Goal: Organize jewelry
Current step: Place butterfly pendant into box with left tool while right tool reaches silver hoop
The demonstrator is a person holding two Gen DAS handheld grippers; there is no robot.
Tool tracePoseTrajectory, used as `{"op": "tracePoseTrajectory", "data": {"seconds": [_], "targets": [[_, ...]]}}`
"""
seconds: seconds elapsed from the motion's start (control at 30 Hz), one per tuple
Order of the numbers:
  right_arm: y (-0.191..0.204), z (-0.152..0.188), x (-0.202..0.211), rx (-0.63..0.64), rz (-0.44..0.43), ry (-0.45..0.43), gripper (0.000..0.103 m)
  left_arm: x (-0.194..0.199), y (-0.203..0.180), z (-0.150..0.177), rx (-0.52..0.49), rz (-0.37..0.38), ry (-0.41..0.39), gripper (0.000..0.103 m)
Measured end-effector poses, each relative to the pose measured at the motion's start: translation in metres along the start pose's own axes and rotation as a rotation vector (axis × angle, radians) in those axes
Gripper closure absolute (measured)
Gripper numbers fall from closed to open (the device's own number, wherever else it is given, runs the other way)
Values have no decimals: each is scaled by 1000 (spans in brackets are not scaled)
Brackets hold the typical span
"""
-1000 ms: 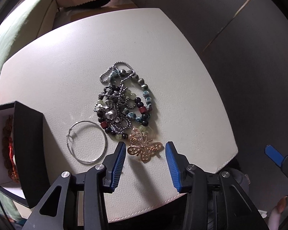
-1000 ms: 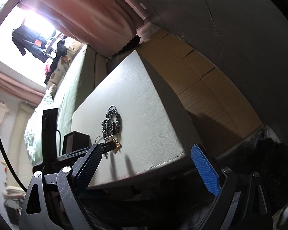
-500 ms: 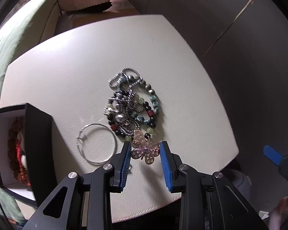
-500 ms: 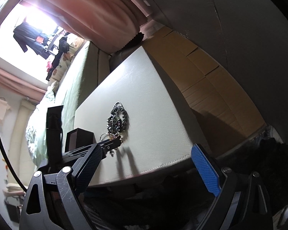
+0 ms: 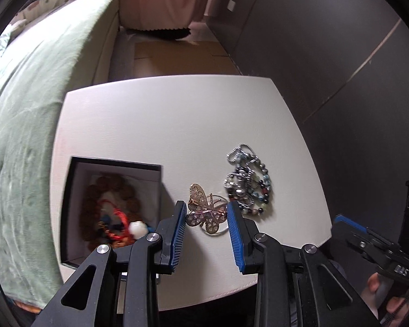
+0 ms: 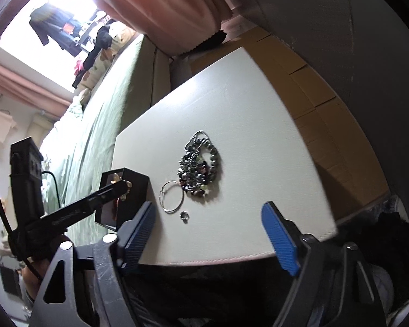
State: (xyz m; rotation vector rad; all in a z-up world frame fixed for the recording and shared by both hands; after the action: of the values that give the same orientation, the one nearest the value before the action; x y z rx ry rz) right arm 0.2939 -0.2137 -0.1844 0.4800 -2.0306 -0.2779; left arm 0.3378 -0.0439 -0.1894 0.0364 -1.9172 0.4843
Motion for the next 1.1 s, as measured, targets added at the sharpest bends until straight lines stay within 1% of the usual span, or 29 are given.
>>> {"op": "tracePoseTrajectory", "data": {"seconds": [0.07,0.1,0.17,0.23,0.4,0.53,0.6,0.67,0.73,0.77,0.8,0.87,1.0,1.1], "targets": [[6,-4,-9,15,-6,18,39,7,12,-6,17,1,-9,71],[10,-5,-13,19,-8,27,42,12,17,-7,26,1,-13,71],[15,-7,-23,21,-16,51,53,19,29,-8,45,-2,-23,71],[23,-7,-34,21,-34,74,57,25,42,-8,59,-4,-28,71],[46,-5,-57,51,-57,114,58,26,63,-13,92,-6,-30,71],[69,-7,-77,89,-77,150,66,26,78,-15,118,-3,-27,71],[78,-8,-87,105,-86,165,69,27,84,-16,132,16,-25,71],[86,-11,-98,120,-80,184,74,31,87,-19,115,23,-41,70],[91,-13,-109,129,-68,203,78,33,91,-21,108,17,-43,60],[93,-14,-113,134,-64,210,79,34,94,-21,119,23,-44,48],[94,-14,-116,139,-58,217,79,37,99,-23,137,36,-54,40],[97,-17,-124,149,-33,228,79,42,108,-26,167,48,-76,38],[99,-22,-137,177,31,248,80,50,130,-30,220,60,-87,38],[100,-24,-147,196,82,269,84,55,144,-32,243,52,-100,38]]}}
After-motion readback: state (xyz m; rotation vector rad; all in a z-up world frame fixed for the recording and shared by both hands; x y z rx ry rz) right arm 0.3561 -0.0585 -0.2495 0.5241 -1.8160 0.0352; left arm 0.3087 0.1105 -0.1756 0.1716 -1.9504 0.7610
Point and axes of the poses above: each gripper's, at about its wrist camera, not at the fingertips, and x roughly against the way its jaws point, y to its left, z to its underside, the point moved 6 cm from there along -x, roughly the way its jaws point, and after that the axes turned 15 degrees about x, right-handed, at the moved point
